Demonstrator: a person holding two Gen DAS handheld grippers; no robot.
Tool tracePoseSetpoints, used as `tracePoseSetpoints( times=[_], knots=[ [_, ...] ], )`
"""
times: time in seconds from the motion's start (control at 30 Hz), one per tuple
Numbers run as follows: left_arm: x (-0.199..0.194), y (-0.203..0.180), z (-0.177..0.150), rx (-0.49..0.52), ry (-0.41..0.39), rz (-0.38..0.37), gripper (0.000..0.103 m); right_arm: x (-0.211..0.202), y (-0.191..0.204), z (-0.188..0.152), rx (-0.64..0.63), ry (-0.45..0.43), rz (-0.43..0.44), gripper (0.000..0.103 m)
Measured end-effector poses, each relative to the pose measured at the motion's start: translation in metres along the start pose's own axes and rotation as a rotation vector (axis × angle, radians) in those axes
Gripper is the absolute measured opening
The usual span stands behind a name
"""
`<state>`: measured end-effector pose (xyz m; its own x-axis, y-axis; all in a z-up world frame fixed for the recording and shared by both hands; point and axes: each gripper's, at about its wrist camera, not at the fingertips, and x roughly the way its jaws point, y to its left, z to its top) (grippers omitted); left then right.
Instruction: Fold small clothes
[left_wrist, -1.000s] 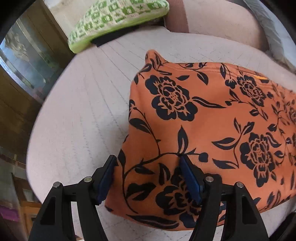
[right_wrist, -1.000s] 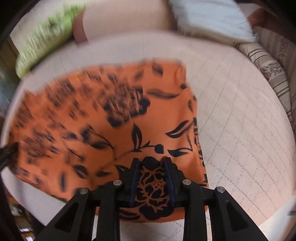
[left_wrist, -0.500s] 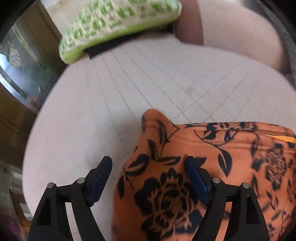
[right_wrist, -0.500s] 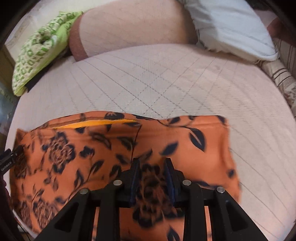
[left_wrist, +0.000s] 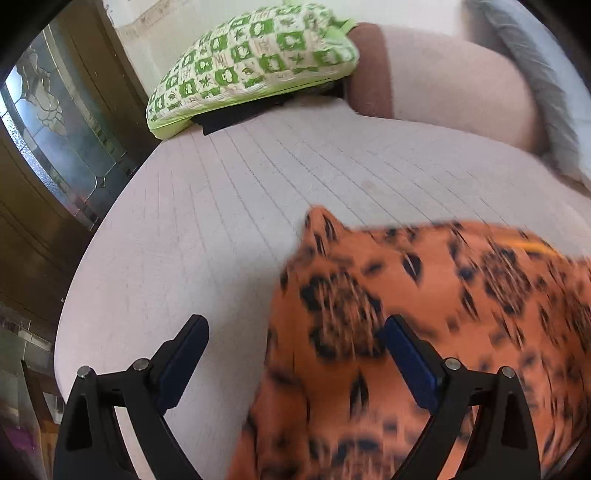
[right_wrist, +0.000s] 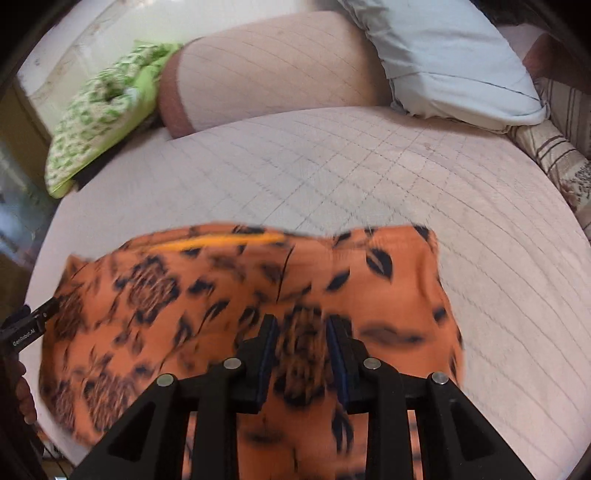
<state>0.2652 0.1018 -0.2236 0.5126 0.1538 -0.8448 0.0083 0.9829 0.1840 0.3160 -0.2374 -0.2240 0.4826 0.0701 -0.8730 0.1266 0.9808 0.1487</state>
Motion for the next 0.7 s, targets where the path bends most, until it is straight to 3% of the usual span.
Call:
tracePoseSetpoints(
  times=[0.17, 0.27, 0.37, 0.43, 0.53, 0.7],
  knots=[
    [-0.02, -0.01, -0.056, 0.032, 0.064, -0.009, 0.096, -0.024, 0.008, -0.051, 0.003, 0.053, 0.062, 0.031],
    [-0.009, -0.014, -0.076, 0.014, 0.13, -0.038, 0.096, -0.025, 0.019, -0.082, -0.029, 0.102, 0.056, 0.031],
    [0.0, -0.022, -0.082, 0.04, 0.129, -0.002, 0.096, -0.007, 0.023, -0.108, -0.052, 0.205, 0.026, 0.031],
    [-0.007, -0.023, -0.079, 0.044, 0.133, 0.019, 0.096, -0.011, 0.027, -0.114, -0.073, 0.178, 0.006, 0.031],
    [-0.042, -0.029, -0.077, 0.043, 0.059, 0.01, 0.096, -0.026, 0.028, -0.113, -0.063, 0.183, 0.026, 0.031],
    [-0.103, -0.025, -0.069, 0.013, -0.099, 0.012, 0.096, -0.072, 0.027, -0.108, -0.051, 0.065, 0.061, 0.031]
  ],
)
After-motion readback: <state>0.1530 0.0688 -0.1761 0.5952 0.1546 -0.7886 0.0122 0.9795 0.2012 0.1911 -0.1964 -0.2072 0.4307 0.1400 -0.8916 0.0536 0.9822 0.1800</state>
